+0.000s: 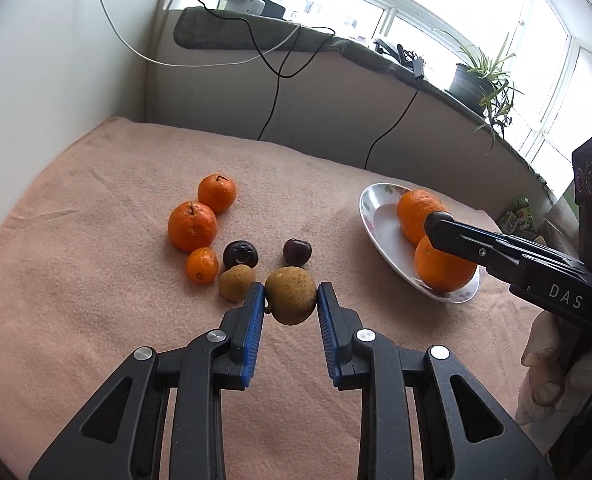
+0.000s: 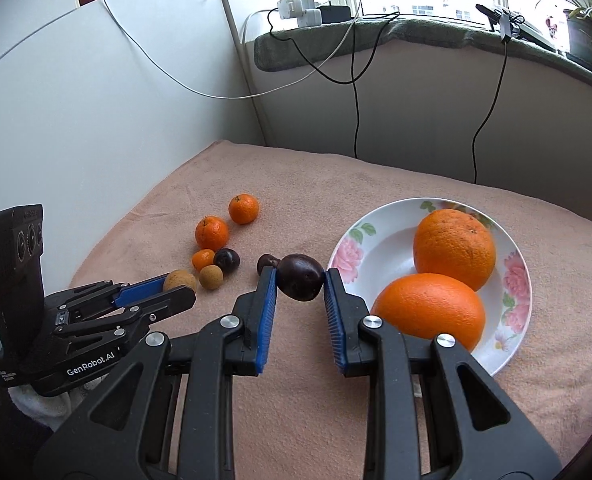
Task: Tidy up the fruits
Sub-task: 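Close the right tool on a dark cherry while the left tool lifts a brown round fruit, then carry both fruits over the floral plate and open both tools to release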
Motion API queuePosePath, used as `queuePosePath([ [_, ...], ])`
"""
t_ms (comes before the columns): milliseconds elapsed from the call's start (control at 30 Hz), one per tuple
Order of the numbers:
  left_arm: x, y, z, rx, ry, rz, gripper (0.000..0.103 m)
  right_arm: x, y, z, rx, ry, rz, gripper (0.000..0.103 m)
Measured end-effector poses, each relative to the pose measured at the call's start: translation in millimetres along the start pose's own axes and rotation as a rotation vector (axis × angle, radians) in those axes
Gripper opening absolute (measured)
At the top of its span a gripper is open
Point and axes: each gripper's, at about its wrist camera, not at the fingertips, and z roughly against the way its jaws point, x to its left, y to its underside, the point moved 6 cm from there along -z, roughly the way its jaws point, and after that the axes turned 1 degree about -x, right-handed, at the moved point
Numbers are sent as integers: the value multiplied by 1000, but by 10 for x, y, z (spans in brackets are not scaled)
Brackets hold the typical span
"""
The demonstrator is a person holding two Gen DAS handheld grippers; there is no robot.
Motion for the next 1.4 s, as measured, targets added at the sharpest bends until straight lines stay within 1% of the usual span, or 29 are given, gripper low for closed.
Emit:
queuePosePath([
  [333, -436, -181, -197, -5, 62, -68, 25, -547, 55, 235, -26, 87, -54, 25],
  [533, -682, -268, -314, -3, 86, -120, 25, -832, 88, 337, -37, 131, -83, 25],
  [700, -825, -324, -401, -2, 100, -140, 25, -1010, 107, 342, -31, 157, -96, 25],
  [1000, -955, -393, -518, 3, 104, -166, 25, -1215, 145, 271, -20, 176, -119, 25],
  [1400, -932, -425, -609, 19, 103, -153, 25, -1253, 193, 132, 12, 173, -127, 25],
])
